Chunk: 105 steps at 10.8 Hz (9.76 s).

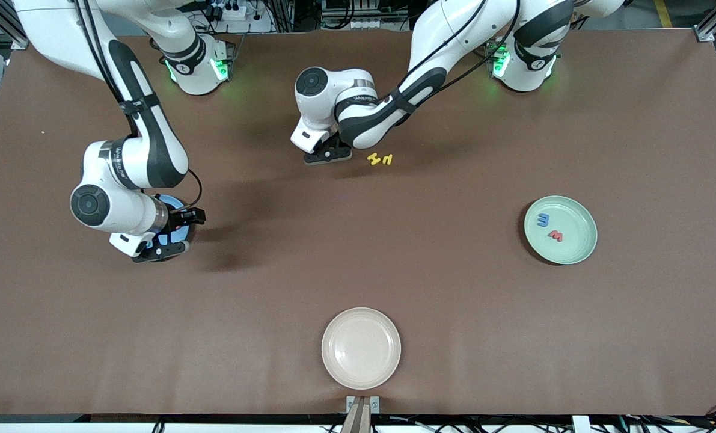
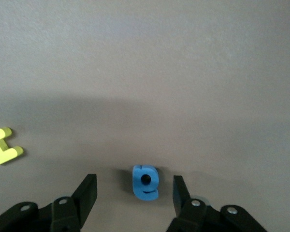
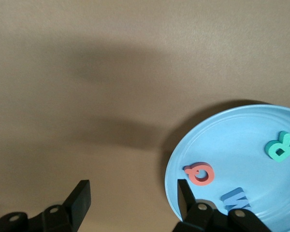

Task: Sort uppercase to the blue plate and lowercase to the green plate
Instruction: 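Grasp the blue e with the left gripper while the right gripper withdraws, then carry the blue e to the green plate while the right gripper reaches H, then release the e on the green plate while the right gripper grasps H, then carry the yellow H to the blue plate while the left gripper reaches letters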

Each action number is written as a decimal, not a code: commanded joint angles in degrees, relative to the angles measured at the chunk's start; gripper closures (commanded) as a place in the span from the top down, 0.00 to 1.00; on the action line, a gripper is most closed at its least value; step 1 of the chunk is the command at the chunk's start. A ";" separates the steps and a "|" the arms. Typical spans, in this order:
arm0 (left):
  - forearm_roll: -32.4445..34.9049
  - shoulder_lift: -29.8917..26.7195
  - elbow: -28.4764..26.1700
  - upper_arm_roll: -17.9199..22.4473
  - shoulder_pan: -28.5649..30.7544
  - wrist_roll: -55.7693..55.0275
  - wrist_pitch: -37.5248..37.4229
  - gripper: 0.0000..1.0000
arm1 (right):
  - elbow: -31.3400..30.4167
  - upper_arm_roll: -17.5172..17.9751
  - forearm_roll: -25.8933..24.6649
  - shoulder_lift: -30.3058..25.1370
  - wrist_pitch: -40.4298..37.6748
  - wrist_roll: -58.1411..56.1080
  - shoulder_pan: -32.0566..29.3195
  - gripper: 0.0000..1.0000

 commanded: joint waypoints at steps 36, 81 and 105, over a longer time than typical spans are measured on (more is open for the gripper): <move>-11.44 -22.73 6.96 2.97 42.72 67.53 -19.17 0.00 | 4.11 28.60 0.17 -2.12 -1.71 72.07 6.30 0.85; -24.09 -45.23 -7.63 -19.51 65.33 76.70 -31.49 1.00 | 4.73 37.13 -22.52 14.15 13.09 108.35 6.06 0.11; -32.62 -47.61 -39.62 -35.34 64.28 68.53 7.10 1.00 | 3.24 -7.33 -11.61 -0.62 -5.12 -1.53 -1.87 0.13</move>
